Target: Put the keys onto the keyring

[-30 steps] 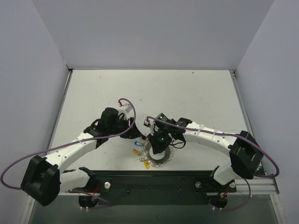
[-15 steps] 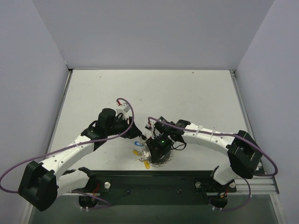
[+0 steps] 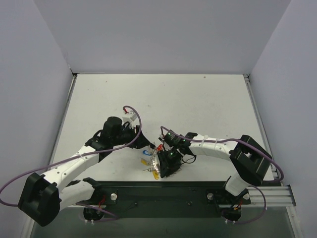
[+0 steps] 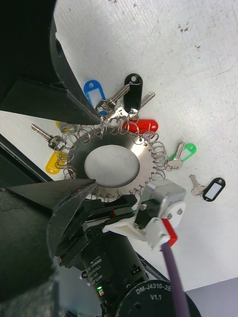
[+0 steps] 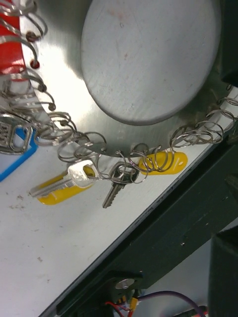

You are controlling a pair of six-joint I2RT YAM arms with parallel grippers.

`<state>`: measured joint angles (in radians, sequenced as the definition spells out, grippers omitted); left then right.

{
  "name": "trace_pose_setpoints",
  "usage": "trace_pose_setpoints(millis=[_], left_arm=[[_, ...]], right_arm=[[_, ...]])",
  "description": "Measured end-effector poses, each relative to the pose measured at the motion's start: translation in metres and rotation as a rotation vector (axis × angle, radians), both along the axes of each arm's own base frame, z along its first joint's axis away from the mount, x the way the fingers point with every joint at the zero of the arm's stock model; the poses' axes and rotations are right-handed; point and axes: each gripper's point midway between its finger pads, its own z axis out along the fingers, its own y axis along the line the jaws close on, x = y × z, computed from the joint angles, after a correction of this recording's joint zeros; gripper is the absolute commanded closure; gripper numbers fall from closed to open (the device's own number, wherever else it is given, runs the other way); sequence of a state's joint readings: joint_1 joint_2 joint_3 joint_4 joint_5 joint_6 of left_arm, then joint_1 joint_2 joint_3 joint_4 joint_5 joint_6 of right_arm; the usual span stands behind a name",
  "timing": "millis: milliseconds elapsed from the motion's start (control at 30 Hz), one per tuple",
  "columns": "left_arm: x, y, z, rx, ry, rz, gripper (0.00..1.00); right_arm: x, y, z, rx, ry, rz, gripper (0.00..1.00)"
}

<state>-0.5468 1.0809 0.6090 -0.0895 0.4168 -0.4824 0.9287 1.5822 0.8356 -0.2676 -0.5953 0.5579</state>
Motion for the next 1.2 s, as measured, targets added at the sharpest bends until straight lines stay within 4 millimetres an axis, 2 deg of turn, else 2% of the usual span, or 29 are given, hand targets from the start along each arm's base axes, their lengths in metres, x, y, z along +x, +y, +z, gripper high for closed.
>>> trace_pose_setpoints(millis=[100, 367, 800, 1200], left_arm=[[-0.002, 0.001, -0.001, -0.002, -0.003, 0.0, 0.43], [-0.002, 0.001, 0.001, -0.006, -0.01, 0.0, 0.43], [-0.002, 0.002, 0.001, -0.006, -0.011, 0.0, 0.43], [-0.003, 0.002, -0.004, 0.002, 0.002, 0.0, 0.43]], right_arm=[[0.005, 0.003, -0.003, 0.009, 0.017, -0.069, 0.74], [0.009, 0.001, -0.009, -0.007, 0.065, -0.181, 0.73], [0.006, -0.004, -0.011, -0.024, 0.072, -0.203, 0.66], [0.008, -0.011, -0.01, -0.046, 0.036, -0.196, 0.65]])
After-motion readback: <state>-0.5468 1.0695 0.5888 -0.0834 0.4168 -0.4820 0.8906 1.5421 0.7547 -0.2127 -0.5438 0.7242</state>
